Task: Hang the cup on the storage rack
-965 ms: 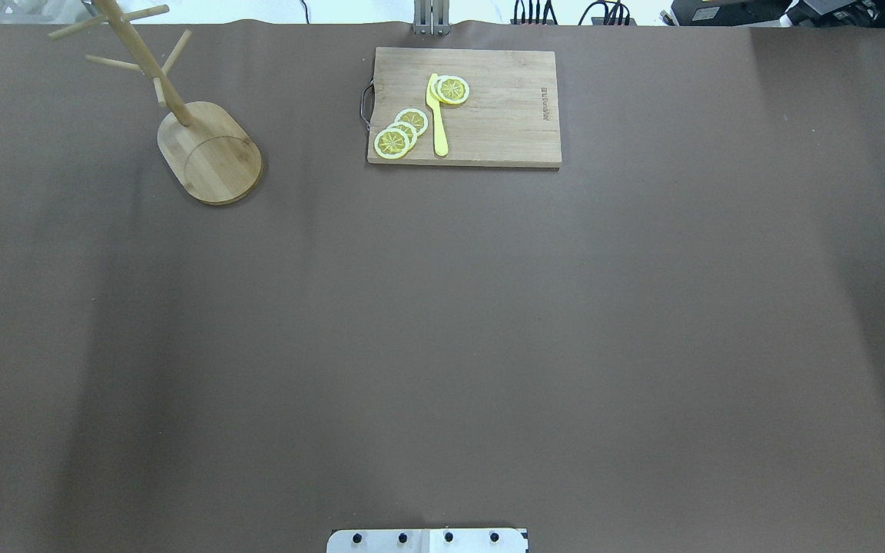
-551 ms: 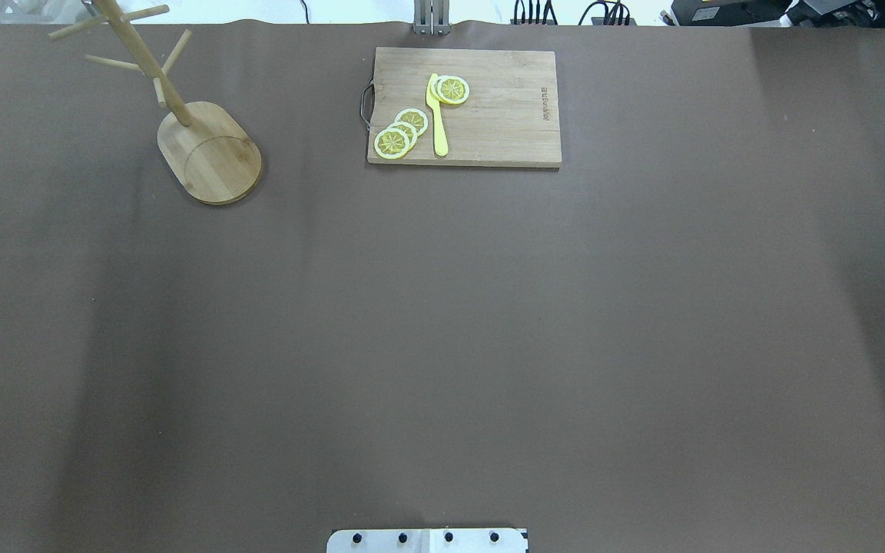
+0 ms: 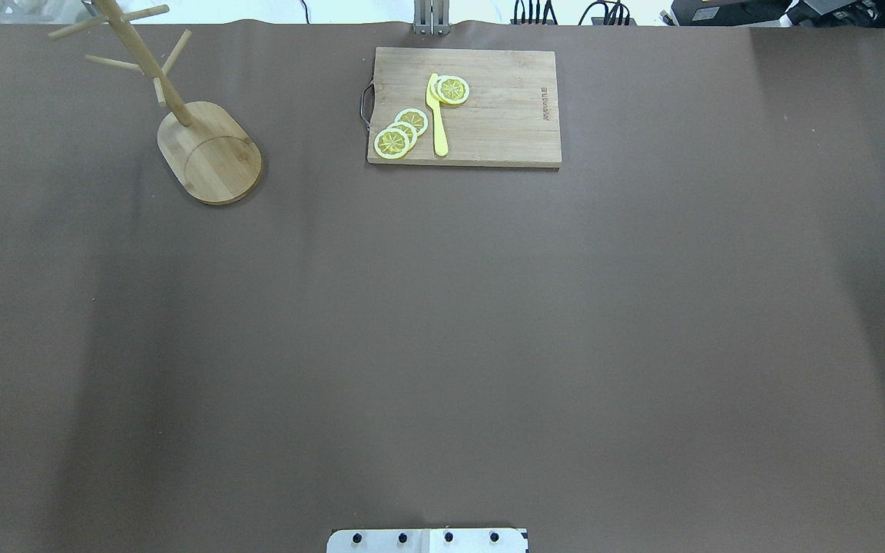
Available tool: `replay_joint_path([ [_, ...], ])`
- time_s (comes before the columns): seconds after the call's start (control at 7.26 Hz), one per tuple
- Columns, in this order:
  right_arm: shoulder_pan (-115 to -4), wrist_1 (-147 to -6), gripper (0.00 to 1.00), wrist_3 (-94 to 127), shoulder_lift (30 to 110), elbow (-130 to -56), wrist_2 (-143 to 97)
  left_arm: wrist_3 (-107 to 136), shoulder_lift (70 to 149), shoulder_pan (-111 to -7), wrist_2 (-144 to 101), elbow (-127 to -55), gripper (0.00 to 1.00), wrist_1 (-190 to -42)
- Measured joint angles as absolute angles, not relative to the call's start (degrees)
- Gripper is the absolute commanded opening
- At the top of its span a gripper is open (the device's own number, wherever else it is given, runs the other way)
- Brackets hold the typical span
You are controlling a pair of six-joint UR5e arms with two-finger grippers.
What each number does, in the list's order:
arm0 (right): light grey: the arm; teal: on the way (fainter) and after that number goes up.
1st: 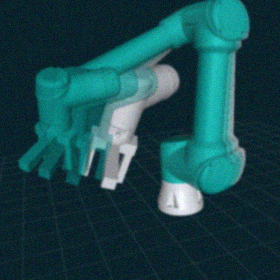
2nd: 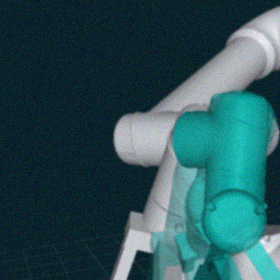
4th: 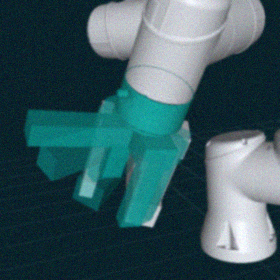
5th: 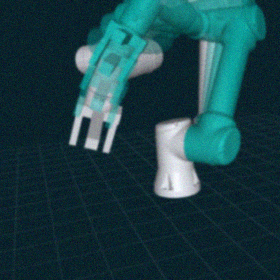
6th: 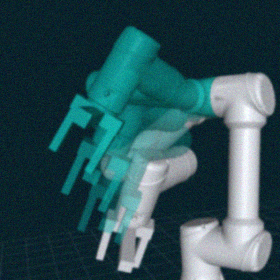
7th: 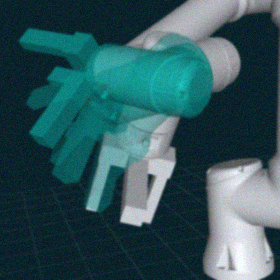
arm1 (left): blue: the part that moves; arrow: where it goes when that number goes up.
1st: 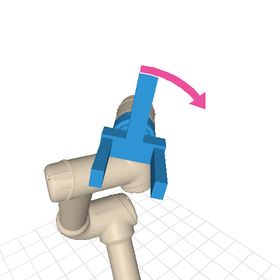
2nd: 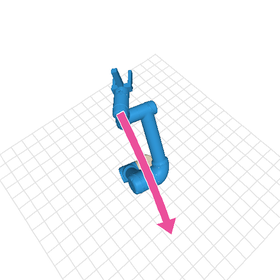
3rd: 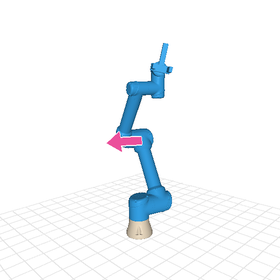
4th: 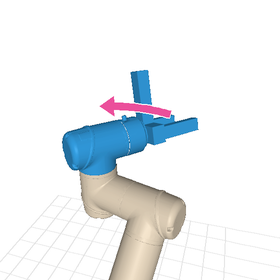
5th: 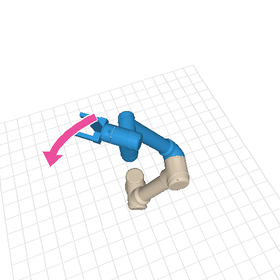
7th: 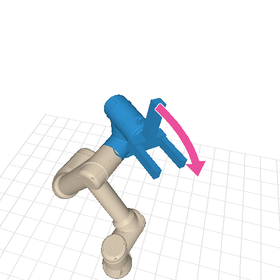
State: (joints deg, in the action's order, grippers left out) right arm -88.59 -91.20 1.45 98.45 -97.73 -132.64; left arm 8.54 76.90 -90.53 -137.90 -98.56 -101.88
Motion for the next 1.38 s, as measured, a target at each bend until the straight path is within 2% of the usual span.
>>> replay_joint_path([
  [1.38, -88.51, -91.05, 0.98, 2.72, 98.43, -97.97, -137.06, 9.02, 76.93, -90.48, -141.83, -97.63, 0.98, -104.41],
])
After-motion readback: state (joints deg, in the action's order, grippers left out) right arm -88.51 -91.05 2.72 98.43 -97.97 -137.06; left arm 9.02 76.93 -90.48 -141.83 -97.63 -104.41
